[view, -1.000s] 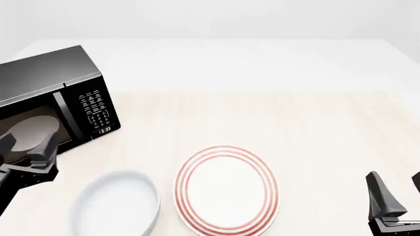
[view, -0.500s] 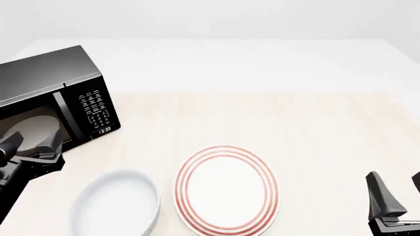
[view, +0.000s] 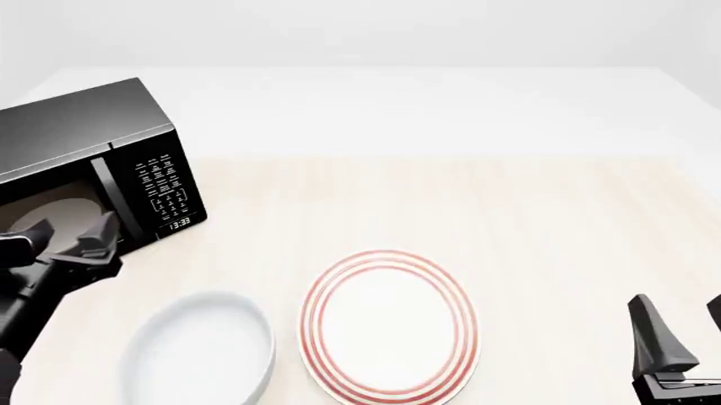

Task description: Open the microwave.

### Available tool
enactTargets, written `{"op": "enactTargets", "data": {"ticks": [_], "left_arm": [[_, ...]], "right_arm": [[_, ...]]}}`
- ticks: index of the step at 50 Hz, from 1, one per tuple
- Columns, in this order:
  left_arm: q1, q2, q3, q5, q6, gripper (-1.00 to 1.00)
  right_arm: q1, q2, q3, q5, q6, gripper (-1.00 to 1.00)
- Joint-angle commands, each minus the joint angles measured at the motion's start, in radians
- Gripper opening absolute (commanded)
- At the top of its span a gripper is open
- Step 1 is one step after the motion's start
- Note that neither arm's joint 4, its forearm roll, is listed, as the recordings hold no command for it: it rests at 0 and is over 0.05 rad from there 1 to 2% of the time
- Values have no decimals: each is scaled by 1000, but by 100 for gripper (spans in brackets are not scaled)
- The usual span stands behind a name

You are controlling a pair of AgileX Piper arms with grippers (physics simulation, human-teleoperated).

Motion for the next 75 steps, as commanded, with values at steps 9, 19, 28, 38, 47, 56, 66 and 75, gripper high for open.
{"op": "enactTargets", "data": {"ticks": [9,19,28,38,47,56,66,75], "left_arm": [[-12,143,-43,-80,-7,100],[-9,195,-69,-110,-20,100],[-1,250,-83,-148,-25,100],[6,328,-107,-177,-28,100],[16,367,-122,-195,-21,100],[20,391,-137,-202,-15,100],[32,406,-138,-218,-6,100],[32,450,-156,-235,-12,100]], "right_arm": [[0,0,0,0,0,100],[0,0,0,0,0,100],[0,0,0,0,0,100],[0,0,0,0,0,100],[0,0,0,0,0,100],[0,0,0,0,0,100],[0,0,0,0,0,100],[0,0,0,0,0,100]]}}
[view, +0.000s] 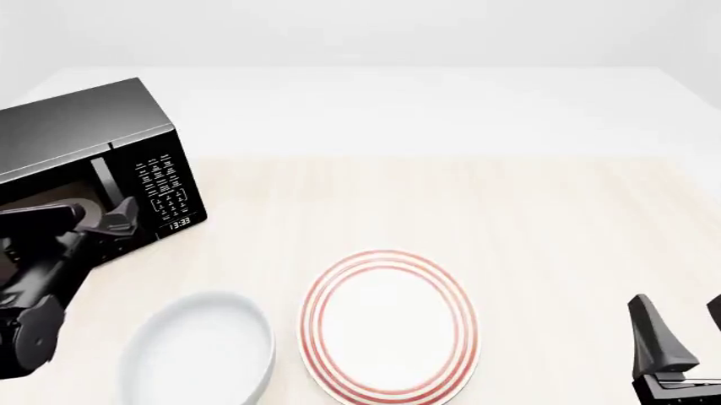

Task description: Open the microwave.

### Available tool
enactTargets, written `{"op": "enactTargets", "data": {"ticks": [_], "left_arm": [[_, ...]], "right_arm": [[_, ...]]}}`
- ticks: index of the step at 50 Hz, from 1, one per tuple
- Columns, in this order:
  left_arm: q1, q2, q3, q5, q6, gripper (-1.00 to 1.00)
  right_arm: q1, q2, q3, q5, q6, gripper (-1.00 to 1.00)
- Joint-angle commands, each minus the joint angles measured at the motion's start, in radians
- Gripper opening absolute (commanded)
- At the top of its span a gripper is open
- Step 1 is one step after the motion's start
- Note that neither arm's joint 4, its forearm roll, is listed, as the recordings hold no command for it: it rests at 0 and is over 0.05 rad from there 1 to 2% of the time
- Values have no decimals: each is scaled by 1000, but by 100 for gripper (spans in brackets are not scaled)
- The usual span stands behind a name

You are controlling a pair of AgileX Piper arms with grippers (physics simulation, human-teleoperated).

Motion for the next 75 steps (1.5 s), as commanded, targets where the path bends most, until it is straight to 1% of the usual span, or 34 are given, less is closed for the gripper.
{"op": "enactTargets", "data": {"ticks": [1,14,19,38,75], "left_arm": [[4,48,-20,-21,-2,100],[5,88,-54,-18,-5,100],[1,134,-79,-27,-6,100],[-6,211,-148,-16,-14,100],[14,319,-166,-68,-35,100]], "right_arm": [[0,0,0,0,0,100],[0,0,0,0,0,100],[0,0,0,0,0,100],[0,0,0,0,0,100],[-3,-3,-1,3,0,100]]}}
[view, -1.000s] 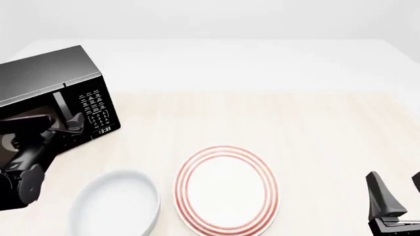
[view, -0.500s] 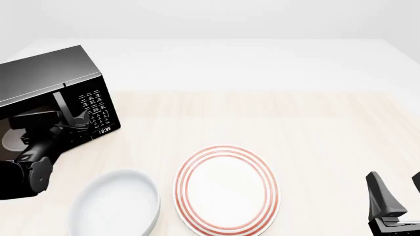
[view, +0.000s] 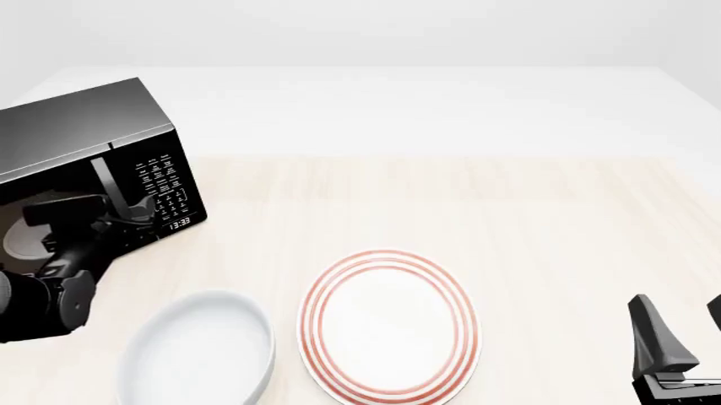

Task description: Open the microwave.

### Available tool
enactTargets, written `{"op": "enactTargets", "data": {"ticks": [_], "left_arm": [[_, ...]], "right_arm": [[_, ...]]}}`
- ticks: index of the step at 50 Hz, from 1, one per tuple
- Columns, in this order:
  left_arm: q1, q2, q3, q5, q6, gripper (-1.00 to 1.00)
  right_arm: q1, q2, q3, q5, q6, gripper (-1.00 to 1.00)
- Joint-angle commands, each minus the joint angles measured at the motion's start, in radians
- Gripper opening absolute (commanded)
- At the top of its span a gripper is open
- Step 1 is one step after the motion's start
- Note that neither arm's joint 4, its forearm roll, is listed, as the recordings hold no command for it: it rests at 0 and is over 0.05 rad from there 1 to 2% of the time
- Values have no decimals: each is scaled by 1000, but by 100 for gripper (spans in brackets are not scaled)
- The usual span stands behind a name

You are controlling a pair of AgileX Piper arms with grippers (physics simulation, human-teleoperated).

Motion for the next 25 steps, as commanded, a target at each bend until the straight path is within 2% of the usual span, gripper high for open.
{"op": "enactTargets", "data": {"ticks": [1,25], "left_arm": [[4,27,-5,-14,-5,100],[14,87,-45,-20,-4,100]], "right_arm": [[-3,-4,-1,4,0,100],[-3,-5,0,5,0,100]]}}
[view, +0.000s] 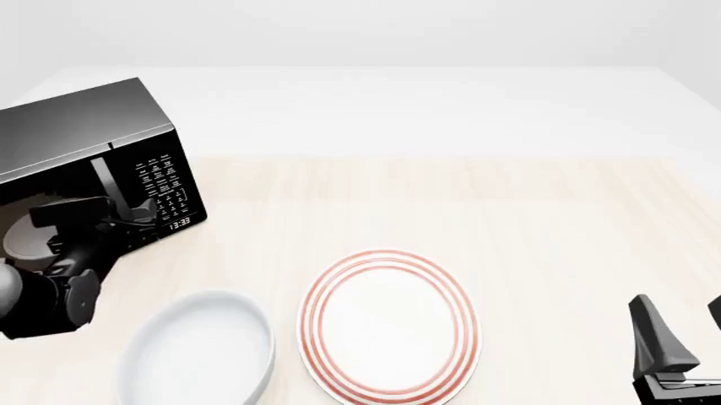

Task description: Open the microwave.

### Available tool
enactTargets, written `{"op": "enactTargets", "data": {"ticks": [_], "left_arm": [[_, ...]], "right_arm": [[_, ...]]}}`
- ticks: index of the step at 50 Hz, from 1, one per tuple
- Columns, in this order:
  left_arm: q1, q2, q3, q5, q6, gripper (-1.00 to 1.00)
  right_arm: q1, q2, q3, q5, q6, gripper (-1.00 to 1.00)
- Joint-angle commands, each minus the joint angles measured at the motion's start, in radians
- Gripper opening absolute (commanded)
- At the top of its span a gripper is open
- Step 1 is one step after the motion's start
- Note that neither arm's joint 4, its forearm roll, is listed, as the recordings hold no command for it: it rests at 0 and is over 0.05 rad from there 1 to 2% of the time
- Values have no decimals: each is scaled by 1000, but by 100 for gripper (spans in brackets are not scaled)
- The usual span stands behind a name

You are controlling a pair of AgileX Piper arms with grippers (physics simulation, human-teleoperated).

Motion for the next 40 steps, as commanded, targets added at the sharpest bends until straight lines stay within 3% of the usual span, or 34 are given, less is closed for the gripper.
{"op": "enactTargets", "data": {"ticks": [1,7,9,11,13,14,17,20,21,40], "left_arm": [[9,29,-21,0,0,100],[5,46,-39,5,-2,100],[3,-1,-61,73,-4,100],[2,53,-53,14,-5,100],[2,55,-54,13,-5,100],[1,13,-66,66,-4,100],[2,52,-58,18,-5,100],[3,25,-64,51,1,100],[4,29,-62,45,6,-100],[4,56,-61,28,22,-100]], "right_arm": [[0,0,0,-1,0,100],[0,2,0,-2,0,100],[0,3,0,-3,0,100],[0,5,0,-5,0,100],[0,6,0,-6,0,100],[0,7,0,-7,0,100],[0,9,0,-8,0,100],[0,10,0,-9,0,100],[0,10,0,-9,0,100],[0,8,-1,-8,-1,100]]}}
